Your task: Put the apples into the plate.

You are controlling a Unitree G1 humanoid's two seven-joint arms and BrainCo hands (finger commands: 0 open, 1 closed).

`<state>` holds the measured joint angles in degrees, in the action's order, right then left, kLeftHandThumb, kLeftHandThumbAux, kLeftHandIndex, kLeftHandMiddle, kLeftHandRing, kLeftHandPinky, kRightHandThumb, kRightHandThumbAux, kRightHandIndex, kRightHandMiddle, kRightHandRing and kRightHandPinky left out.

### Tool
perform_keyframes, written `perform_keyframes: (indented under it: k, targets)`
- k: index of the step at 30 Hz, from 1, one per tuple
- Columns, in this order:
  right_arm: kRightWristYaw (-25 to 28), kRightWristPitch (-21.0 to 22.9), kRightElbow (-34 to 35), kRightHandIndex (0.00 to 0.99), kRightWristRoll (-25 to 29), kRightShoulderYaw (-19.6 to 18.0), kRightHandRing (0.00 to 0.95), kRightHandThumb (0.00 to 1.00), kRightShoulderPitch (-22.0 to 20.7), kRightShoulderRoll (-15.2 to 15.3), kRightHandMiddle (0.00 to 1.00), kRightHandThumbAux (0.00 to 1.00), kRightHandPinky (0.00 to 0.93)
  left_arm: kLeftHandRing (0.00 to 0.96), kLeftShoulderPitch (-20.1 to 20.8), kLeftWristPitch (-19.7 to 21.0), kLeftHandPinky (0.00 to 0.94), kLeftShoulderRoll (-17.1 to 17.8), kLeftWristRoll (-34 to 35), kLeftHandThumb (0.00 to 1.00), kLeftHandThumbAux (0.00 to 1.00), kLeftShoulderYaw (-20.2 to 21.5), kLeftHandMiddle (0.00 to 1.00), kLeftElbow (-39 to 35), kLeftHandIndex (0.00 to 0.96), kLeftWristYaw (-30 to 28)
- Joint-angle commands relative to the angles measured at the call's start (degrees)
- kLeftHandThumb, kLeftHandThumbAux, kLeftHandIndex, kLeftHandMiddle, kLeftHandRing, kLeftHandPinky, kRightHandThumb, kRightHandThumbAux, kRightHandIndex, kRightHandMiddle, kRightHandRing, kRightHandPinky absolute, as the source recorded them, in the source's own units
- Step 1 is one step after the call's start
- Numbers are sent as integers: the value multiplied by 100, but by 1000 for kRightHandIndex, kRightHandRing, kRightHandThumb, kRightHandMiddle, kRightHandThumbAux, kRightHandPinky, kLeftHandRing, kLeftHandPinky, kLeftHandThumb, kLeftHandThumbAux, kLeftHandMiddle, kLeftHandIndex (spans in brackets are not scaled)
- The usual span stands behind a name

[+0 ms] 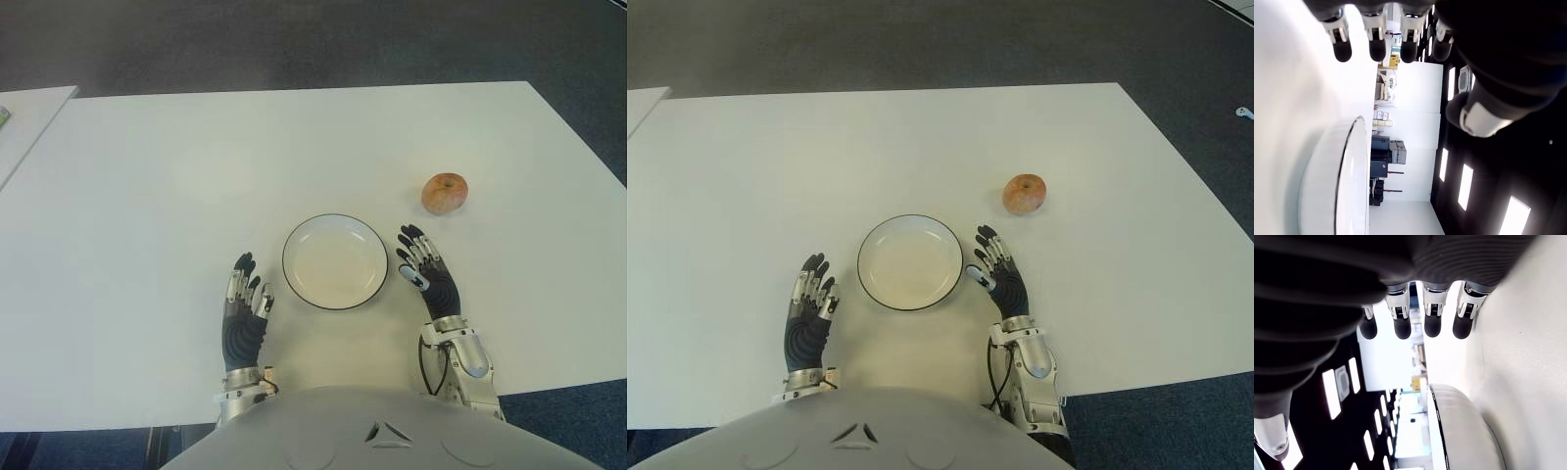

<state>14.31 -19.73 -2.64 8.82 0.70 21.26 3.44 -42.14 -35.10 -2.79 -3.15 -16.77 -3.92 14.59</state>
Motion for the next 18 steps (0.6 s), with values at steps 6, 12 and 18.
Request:
perform_keyframes:
  k: [6, 12, 18]
  targets:
    - [24, 165, -61, 0, 36, -7, 0, 122, 55, 9, 0, 576, 0, 0, 31, 267, 0, -351, 133, 114, 597, -163, 46, -64, 23, -40]
    - [26, 205, -52, 0, 52, -13, 0, 124, 43, 15, 0, 569, 0, 0, 9, 645, 0, -304, 126, 96, 576, -160, 29, -147, 10, -41]
    - [16, 236, 8, 0, 74, -29, 0, 128, 15, 20, 0, 562, 0, 0, -7, 958, 0, -256, -104, 70, 548, -127, 14, -245, 4, 27]
